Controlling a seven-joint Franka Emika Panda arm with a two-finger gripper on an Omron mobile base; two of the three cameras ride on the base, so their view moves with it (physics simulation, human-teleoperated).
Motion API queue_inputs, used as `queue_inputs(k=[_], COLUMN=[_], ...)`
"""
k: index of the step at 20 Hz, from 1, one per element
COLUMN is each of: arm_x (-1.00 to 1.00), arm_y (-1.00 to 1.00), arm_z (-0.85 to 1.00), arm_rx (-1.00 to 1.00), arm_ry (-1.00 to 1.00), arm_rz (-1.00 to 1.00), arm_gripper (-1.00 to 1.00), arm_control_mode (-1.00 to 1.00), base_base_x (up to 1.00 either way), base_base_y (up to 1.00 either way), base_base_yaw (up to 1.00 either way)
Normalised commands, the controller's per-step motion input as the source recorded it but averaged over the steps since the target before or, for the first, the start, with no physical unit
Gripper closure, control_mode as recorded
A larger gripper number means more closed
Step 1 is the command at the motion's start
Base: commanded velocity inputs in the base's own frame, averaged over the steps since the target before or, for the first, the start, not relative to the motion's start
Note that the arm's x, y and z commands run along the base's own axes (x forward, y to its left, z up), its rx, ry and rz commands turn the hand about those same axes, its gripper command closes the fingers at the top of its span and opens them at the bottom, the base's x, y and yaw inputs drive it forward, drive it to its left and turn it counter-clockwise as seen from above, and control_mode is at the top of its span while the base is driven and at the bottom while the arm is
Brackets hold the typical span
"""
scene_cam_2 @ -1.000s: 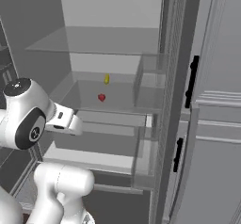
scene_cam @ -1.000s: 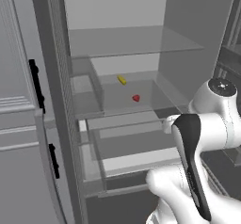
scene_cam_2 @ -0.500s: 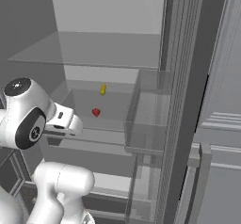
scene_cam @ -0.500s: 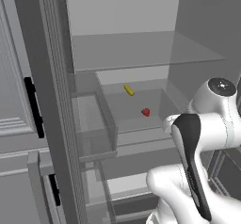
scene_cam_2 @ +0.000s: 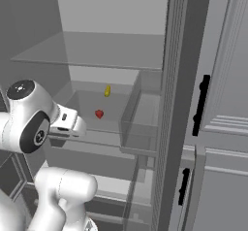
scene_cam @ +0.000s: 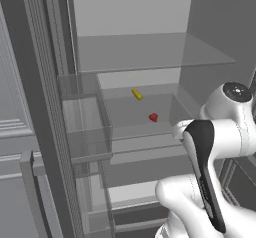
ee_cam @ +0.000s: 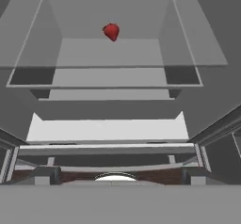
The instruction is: Take the strawberry from the fridge and place it on top of the pancake, located on the dining counter.
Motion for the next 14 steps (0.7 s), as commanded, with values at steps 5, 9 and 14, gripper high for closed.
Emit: queue_inputs(k=[5, 9, 14], arm_x=[0.56, 0.68, 0.8], arm_y=[0.0, 0.16, 0.13], arm_z=[-0.02, -0.12, -0.43], arm_rx=[0.0, 0.0, 0.0], arm_ry=[-0.04, 0.0, 0.0], arm_rz=[0.09, 0.0, -0.01], arm_gripper=[-1.0, -1.0, -1.0], arm_control_mode=[-1.0, -1.0, -1.0], base_base_x=[0.0, 0.0, 0.0], base_base_y=[0.0, 0.0, 0.0], base_base_yaw=[0.0, 0.0, 0.0])
